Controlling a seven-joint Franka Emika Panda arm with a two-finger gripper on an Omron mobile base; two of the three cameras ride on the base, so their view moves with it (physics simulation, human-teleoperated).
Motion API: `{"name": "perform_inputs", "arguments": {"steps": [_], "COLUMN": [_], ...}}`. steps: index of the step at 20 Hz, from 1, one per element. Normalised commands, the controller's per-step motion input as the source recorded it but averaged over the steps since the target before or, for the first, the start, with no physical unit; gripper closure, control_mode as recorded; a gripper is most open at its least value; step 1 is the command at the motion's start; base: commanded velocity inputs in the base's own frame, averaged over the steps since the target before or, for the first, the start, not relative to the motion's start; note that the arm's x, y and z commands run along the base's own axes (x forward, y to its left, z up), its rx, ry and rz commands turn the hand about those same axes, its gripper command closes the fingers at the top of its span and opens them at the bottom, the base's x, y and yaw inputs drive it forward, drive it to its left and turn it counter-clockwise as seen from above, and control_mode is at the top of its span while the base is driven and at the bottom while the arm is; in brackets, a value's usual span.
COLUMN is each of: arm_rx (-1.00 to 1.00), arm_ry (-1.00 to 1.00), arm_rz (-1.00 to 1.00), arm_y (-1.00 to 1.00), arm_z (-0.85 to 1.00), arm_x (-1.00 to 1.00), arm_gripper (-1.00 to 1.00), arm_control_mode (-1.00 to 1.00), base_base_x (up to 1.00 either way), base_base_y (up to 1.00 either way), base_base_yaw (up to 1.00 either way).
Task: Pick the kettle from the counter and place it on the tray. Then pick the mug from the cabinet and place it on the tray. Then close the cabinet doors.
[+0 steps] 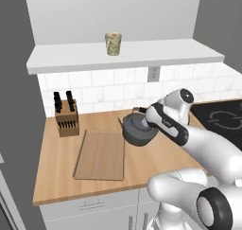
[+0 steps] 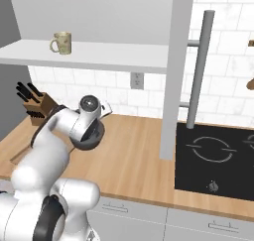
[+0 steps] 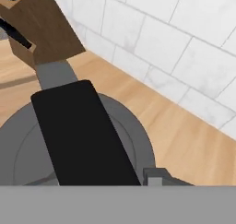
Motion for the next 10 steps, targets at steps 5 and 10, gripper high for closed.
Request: {"name": "perform_inputs", "arguments": {"steps": [5, 10], "arm_rx": [-0.01, -0.02], "arm_ry": [0.00, 0.00], "arm_rz": [-0.01, -0.02], "arm_y": [0.92, 0.88], "arm_z": [0.11, -0.11], "arm_x": [0.18, 0.28], "arm_gripper": [1.00, 1.00], "arm_control_mode": [-1.00, -1.00], "base_base_x": [0.00, 0.00], "base_base_y": [0.00, 0.00], "base_base_yaw": [0.00, 0.00]}}
